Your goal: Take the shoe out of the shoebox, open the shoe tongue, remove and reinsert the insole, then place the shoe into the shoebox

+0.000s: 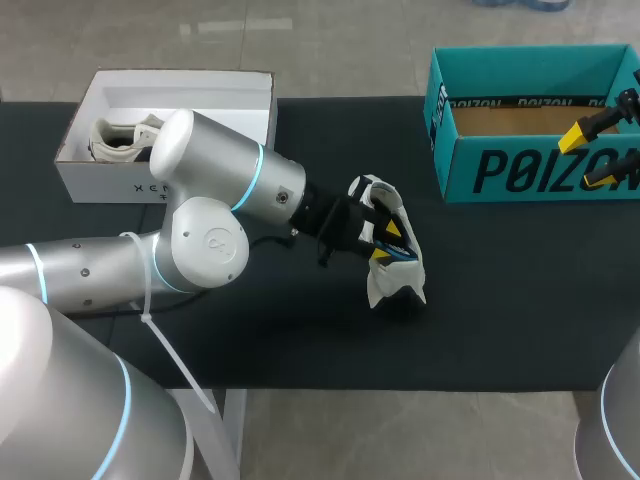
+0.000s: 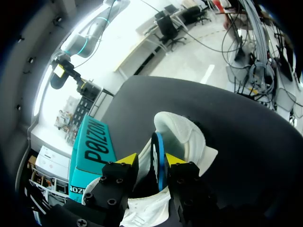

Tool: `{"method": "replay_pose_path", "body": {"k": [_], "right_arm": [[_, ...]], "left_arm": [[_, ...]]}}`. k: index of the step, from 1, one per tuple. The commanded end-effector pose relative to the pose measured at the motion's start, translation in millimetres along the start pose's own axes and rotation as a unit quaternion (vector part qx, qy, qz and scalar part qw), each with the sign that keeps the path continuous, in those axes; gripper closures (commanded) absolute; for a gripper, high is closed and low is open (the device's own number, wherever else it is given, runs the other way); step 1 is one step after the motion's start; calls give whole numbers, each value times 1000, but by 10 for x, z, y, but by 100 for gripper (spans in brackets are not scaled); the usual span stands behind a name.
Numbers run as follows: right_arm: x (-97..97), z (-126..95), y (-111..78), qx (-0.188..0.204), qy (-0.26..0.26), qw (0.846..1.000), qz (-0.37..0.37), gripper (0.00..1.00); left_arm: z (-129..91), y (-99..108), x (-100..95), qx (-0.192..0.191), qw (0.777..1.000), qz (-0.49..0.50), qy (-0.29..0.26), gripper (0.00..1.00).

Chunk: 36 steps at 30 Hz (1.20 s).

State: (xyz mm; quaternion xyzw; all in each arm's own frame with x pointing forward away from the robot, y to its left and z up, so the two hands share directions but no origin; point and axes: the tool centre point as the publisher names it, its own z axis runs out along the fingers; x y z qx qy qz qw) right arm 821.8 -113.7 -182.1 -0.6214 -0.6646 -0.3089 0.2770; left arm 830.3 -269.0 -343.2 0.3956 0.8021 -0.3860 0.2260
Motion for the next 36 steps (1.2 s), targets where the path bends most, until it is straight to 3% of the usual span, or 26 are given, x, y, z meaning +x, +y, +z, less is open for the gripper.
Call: {"method": "replay_pose_path", "body": {"k": [1,4,18,19,20,21,22,23,30,34,36], "right_arm": [[0,2,4,1,-2,1000,0,0],[0,2,4,1,-2,1000,0,0],[0,2,4,1,-2,1000,0,0],[0,2,4,1,-2,1000,0,0],[0,2,4,1,-2,1000,0,0],[0,2,4,1,-2,1000,0,0],[0,2,4,1,-2,1000,0,0],[0,2,4,1,-2,1000,0,0],[0,2,4,1,-2,1000,0,0],[0,2,4,1,-2,1000,0,0],[0,2,4,1,-2,1000,0,0]], "left_arm": [[-59,-29,-4,2,1000,1,3,84],[-58,-55,-4,5,1000,6,7,100],[20,-30,114,1,999,4,41,100],[-32,-36,85,3,999,3,44,91],[-78,-40,62,-6,998,10,54,69],[-116,-47,49,-10,998,13,66,58],[-187,-69,16,-17,997,16,74,20],[-220,-81,-5,-24,996,15,80,0],[-440,-204,-235,-39,987,66,139,0],[-423,-181,-409,-47,974,123,183,0],[-379,-146,-507,-48,969,141,195,100]]}}
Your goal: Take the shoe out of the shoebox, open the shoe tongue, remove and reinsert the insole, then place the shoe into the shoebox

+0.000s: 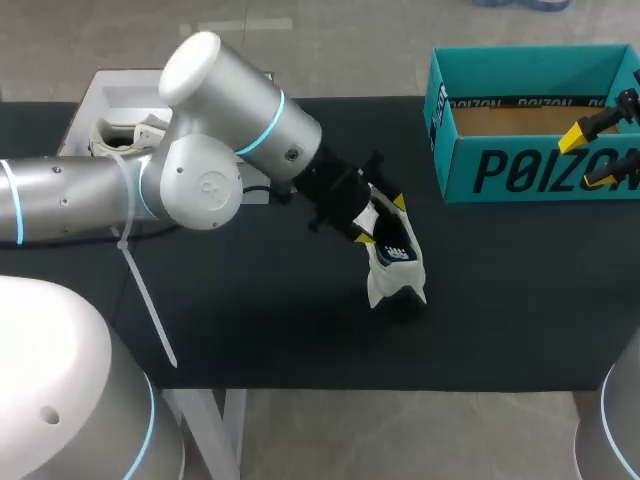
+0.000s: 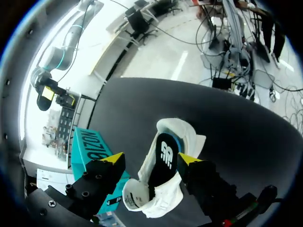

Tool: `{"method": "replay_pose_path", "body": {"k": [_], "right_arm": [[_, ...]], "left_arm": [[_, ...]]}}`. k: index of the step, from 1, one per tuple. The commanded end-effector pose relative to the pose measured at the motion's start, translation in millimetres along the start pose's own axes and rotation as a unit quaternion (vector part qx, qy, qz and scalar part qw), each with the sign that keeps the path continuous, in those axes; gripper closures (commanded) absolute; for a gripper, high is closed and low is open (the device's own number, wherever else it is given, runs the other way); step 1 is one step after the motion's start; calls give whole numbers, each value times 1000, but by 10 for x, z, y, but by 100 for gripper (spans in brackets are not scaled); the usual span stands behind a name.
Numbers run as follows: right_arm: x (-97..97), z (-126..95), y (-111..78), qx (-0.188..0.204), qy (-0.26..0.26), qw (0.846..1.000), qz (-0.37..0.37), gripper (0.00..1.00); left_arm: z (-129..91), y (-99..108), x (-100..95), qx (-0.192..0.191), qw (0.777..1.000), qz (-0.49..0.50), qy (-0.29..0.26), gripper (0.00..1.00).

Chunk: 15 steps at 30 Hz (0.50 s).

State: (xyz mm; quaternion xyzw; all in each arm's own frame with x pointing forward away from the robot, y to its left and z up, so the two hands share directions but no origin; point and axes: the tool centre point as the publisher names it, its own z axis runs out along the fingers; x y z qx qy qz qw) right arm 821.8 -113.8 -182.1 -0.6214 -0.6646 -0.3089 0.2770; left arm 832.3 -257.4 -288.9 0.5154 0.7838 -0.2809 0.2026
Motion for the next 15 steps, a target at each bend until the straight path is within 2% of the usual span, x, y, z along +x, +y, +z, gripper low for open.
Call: {"method": "replay_pose_path", "body": {"k": [1,2,5,8,10,15], "right_arm": [[1,2,4,1,-2,1000,0,0],[1,2,4,1,-2,1000,0,0],[1,2,4,1,-2,1000,0,0],[1,2,4,1,-2,1000,0,0],[1,2,4,1,-2,1000,0,0],[1,2,4,1,-2,1000,0,0]], "left_arm": [[16,103,-220,-2,994,46,95,100],[17,122,-238,-10,992,70,105,100],[-31,134,-231,35,979,137,146,100],[-35,169,-229,19,966,174,189,100],[-1,159,-177,2,961,197,196,100],[156,140,-28,20,959,197,201,100]]}}
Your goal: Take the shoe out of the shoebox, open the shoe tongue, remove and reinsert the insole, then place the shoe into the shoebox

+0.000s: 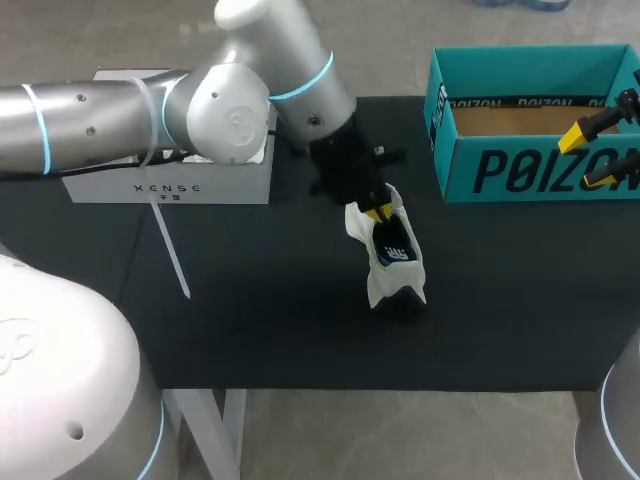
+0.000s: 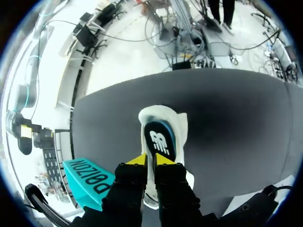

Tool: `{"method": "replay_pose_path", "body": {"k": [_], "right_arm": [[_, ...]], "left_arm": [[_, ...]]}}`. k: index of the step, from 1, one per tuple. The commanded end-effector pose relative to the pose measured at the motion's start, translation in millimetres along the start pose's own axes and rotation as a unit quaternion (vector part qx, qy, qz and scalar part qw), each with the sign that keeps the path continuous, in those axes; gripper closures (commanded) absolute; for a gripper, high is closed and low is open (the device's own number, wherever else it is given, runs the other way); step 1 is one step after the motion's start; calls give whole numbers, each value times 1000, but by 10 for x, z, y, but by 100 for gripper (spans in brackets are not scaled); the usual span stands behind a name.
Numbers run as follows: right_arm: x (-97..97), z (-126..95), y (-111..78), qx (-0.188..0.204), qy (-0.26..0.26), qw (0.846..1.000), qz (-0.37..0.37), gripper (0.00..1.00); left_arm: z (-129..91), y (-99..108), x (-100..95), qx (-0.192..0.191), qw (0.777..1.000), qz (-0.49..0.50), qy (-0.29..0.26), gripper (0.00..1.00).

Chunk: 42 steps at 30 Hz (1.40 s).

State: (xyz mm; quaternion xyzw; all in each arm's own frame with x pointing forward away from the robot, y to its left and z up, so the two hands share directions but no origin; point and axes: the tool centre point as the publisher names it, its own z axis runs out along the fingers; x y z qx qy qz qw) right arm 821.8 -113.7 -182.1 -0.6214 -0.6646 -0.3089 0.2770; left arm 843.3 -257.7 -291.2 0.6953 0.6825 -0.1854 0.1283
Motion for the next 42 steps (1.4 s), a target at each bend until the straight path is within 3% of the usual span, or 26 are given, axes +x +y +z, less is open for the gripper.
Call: {"method": "replay_pose_path", "body": {"k": [1,6,10,20,34,38,42], "right_arm": [[0,2,4,1,-2,1000,0,0],[0,2,4,1,-2,1000,0,0],[0,2,4,1,-2,1000,0,0],[0,2,4,1,-2,1000,0,0],[0,2,4,1,-2,1000,0,0],[0,2,4,1,-2,1000,0,0],[0,2,4,1,-2,1000,0,0]], "left_arm": [[186,41,0,-3,998,7,66,100],[360,-92,97,9,995,15,98,100],[486,-81,48,0,997,-12,78,100],[697,-138,73,28,995,-46,83,100],[1286,-140,335,22,988,-120,99,100],[1266,-166,362,11,987,-123,107,100],[998,-169,202,-2,986,-143,84,100]]}}
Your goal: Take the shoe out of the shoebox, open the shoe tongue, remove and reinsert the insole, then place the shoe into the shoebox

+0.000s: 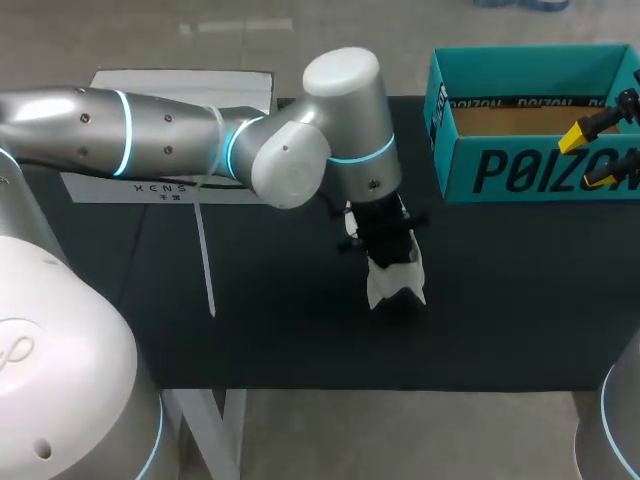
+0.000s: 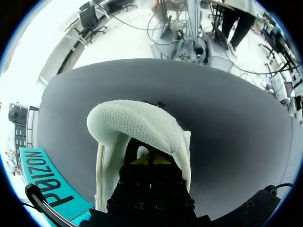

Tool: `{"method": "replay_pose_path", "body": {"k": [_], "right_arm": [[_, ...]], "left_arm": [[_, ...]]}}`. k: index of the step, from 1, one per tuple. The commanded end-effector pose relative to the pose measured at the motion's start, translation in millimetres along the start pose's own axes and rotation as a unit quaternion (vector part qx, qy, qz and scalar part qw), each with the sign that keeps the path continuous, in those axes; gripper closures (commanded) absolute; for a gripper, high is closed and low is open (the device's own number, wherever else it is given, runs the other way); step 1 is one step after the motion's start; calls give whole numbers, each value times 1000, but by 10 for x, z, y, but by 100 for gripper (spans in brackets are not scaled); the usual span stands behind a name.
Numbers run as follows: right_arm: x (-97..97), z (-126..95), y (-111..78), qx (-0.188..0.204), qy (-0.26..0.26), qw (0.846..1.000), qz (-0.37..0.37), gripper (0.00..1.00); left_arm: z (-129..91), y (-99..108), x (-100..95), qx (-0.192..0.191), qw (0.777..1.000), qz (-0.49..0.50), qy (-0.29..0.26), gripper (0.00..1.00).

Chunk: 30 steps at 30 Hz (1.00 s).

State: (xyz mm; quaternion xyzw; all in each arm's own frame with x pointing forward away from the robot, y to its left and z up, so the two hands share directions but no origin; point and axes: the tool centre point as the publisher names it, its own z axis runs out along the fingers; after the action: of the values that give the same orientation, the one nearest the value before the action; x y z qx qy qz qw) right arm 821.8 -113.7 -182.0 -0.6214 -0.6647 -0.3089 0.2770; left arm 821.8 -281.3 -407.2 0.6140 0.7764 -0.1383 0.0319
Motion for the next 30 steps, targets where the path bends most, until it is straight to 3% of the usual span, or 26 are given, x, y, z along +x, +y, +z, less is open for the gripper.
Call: {"method": "replay_pose_path", "body": {"k": [1,5,11,13,25,28,30], "right_arm": [[-1,2,5,1,-2,1000,0,0],[-1,2,5,1,-2,1000,0,0],[-1,2,5,1,-2,1000,0,0],[-1,2,5,1,-2,1000,0,0],[-1,2,5,1,-2,1000,0,0],[-1,2,5,1,-2,1000,0,0],[-1,2,5,1,-2,1000,0,0]], "left_arm": [[-256,-82,-67,-11,1000,-12,-21,97],[-424,-130,-120,2,999,-22,-30,93],[-127,-135,-93,5,1000,-13,-3,93],[-85,-104,-100,-13,1000,-5,-2,94],[-491,55,-378,-53,998,-8,-30,62],[-522,106,-397,-64,998,-8,-26,62],[-525,155,-402,-70,997,-11,-24,67]]}}
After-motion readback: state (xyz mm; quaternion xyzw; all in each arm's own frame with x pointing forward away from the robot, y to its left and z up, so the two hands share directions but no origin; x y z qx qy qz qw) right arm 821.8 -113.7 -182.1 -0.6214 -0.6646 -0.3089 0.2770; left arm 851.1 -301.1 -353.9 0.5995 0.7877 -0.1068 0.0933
